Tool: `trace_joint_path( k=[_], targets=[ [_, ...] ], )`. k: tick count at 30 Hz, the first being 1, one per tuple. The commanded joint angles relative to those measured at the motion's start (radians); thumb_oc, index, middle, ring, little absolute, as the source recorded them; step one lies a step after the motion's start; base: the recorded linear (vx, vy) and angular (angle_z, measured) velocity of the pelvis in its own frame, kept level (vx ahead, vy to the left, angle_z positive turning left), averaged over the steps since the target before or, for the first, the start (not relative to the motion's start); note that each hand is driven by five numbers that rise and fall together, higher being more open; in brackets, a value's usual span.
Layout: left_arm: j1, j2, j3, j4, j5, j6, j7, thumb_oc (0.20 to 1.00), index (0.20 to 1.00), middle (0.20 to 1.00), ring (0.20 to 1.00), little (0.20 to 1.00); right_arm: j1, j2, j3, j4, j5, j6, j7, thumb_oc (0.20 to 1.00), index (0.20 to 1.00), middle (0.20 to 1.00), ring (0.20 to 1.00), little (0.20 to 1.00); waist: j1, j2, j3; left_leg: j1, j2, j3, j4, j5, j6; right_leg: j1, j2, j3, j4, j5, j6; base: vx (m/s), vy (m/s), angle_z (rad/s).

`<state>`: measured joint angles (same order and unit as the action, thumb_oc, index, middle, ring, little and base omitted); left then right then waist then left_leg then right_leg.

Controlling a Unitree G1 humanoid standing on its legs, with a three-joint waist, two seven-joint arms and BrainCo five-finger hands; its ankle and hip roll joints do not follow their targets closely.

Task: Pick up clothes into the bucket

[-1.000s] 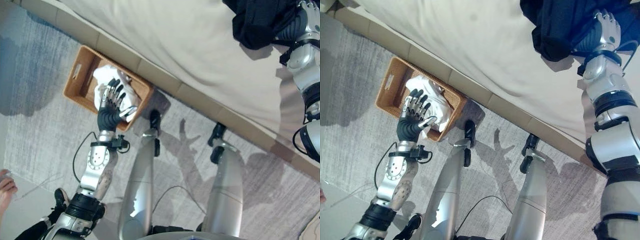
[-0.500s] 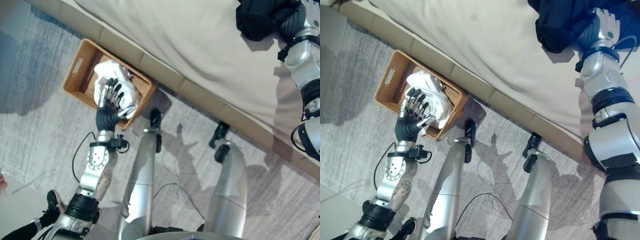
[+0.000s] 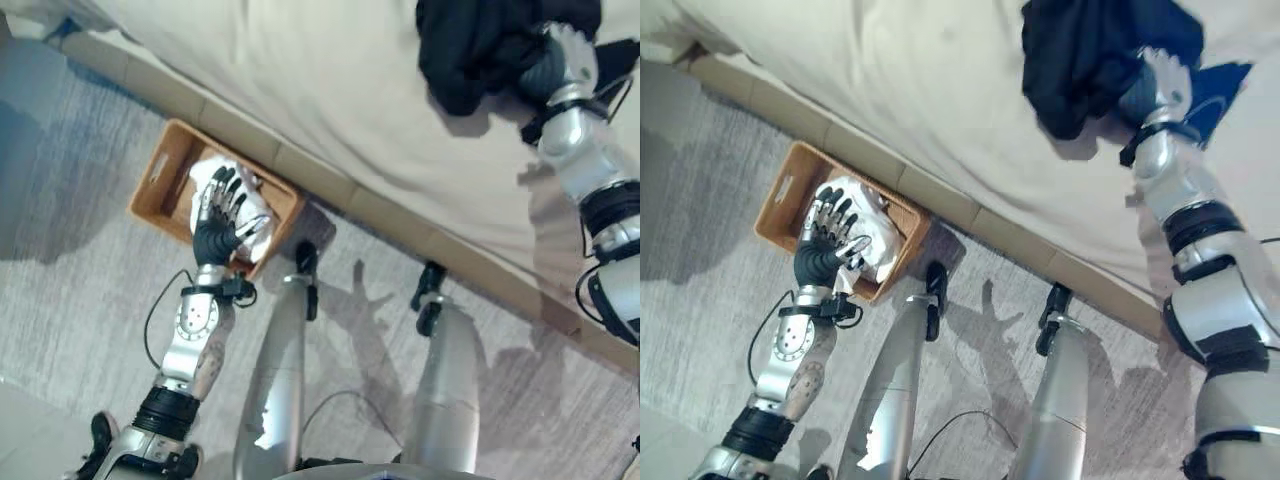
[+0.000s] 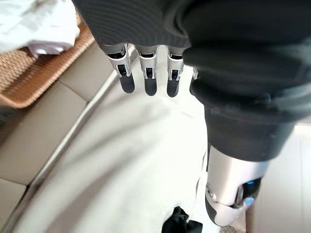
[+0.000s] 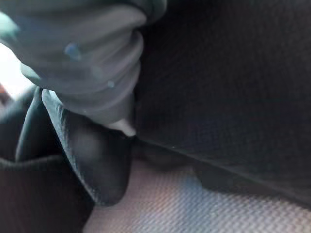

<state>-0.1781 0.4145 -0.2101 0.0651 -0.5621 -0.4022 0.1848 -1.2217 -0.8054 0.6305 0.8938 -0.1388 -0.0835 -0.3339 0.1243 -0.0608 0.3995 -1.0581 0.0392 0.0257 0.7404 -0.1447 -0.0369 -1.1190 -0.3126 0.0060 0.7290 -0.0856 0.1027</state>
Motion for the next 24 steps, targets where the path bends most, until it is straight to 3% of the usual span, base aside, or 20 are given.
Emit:
trace_joint_path(
  k=[1, 6, 7, 8, 11, 14, 16, 19, 24],
  targets=[
    [0.05, -0.003, 0.037, -0.014, 0.023, -0.044, -0.021, 1.0, 1.0, 1.0, 1.0, 1.0, 0.062, -0.002, -0.026, -0.127, 0.074, -0.098, 0.033, 0.2, 0.2, 0.2, 0.2, 0.2, -0.01, -0.006, -0.041, 0.073, -0.011, -0.027, -0.124, 0.044, 0.017, 0.114, 0.015, 0.023, 0.013, -0.03, 0.026, -0.01, -0.008, -0.14],
    [0.041, -0.009, 0.038, 0.058, 0.043, -0.035, -0.029, 1.0, 1.0, 1.0, 1.0, 1.0, 0.252, 0.01, -0.102, -0.348, 0.207, -0.17, 0.131, 0.2, 0.2, 0.2, 0.2, 0.2, -0.031, -0.019, -0.042, 0.253, 0.003, -0.026, -0.236, 0.069, 0.012, 0.31, 0.019, -0.007, -0.126, 0.014, 0.039, 0.02, -0.009, -0.06],
    [0.038, -0.008, 0.034, 0.069, 0.054, -0.034, -0.033, 1.0, 1.0, 1.0, 1.0, 1.0, 0.297, 0.025, -0.121, -0.381, 0.238, -0.186, 0.152, 0.2, 0.2, 0.2, 0.2, 0.2, -0.036, -0.019, -0.041, 0.28, 0.007, -0.018, -0.267, 0.107, 0.019, 0.346, 0.018, -0.019, -0.172, 0.057, 0.036, -0.03, -0.003, -0.13],
    [0.035, -0.007, 0.028, 0.085, 0.061, -0.032, -0.036, 1.0, 1.0, 1.0, 1.0, 1.0, 0.34, 0.033, -0.139, -0.412, 0.271, -0.197, 0.176, 0.2, 0.2, 0.2, 0.2, 0.2, -0.038, -0.02, -0.039, 0.329, 0.011, -0.018, -0.292, 0.112, 0.017, 0.406, 0.018, -0.032, -0.212, 0.068, 0.04, 0.02, -0.009, -0.17],
    [0.041, -0.022, 0.023, 0.166, 0.067, -0.023, -0.051, 1.0, 1.0, 1.0, 1.0, 1.0, 0.48, 0.095, -0.215, -0.492, 0.368, -0.219, 0.242, 0.2, 0.2, 0.2, 0.2, 0.2, -0.058, -0.025, -0.046, 0.48, 0.025, -0.017, -0.379, 0.122, 0.009, 0.578, 0.012, -0.057, -0.34, 0.106, 0.055, 0.13, -0.03, -0.15],
    [0.039, -0.024, 0.028, 0.211, 0.088, -0.014, -0.044, 1.0, 1.0, 1.0, 1.0, 1.0, 0.531, 0.116, -0.237, -0.536, 0.417, -0.218, 0.274, 0.2, 0.2, 0.2, 0.2, 0.2, -0.07, -0.033, -0.055, 0.55, 0.031, -0.008, -0.419, 0.129, 0.005, 0.66, 0.013, -0.068, -0.405, 0.128, 0.062, 0.11, -0.017, -0.05],
    [0.045, -0.028, 0.027, 0.279, 0.13, 0.003, -0.043, 1.0, 1.0, 1.0, 1.0, 1.0, 0.583, 0.13, -0.244, -0.579, 0.467, -0.218, 0.331, 0.2, 0.2, 0.2, 0.2, 0.2, -0.087, -0.043, -0.088, 0.642, 0.038, 0.003, -0.472, 0.134, -0.001, 0.764, 0.014, -0.08, -0.492, 0.149, 0.072, 0.17, -0.019, -0.13],
    [0.043, -0.029, 0.027, 0.314, 0.152, 0.009, -0.041, 1.0, 1.0, 1.0, 1.0, 1.0, 0.6, 0.127, -0.24, -0.624, 0.487, -0.217, 0.363, 0.2, 0.2, 0.2, 0.2, 0.2, -0.099, -0.049, -0.113, 0.699, 0.042, 0.007, -0.518, 0.146, -0.006, 0.825, 0.015, -0.089, -0.55, 0.17, 0.08, 0.14, -0.021, -0.18],
    [0.041, -0.01, 0.032, 0.338, 0.244, 0.02, -0.029, 1.0, 1.0, 1.0, 1.0, 1.0, 0.586, 0.034, -0.181, -0.79, 0.526, -0.215, 0.473, 0.2, 0.2, 0.2, 0.2, 0.2, -0.125, -0.066, -0.191, 0.829, 0.056, 0.037, -0.598, 0.156, -0.026, 0.944, 0.031, -0.1, -0.665, 0.207, 0.092, 0.12, -0.021, -0.04]
  ],
)
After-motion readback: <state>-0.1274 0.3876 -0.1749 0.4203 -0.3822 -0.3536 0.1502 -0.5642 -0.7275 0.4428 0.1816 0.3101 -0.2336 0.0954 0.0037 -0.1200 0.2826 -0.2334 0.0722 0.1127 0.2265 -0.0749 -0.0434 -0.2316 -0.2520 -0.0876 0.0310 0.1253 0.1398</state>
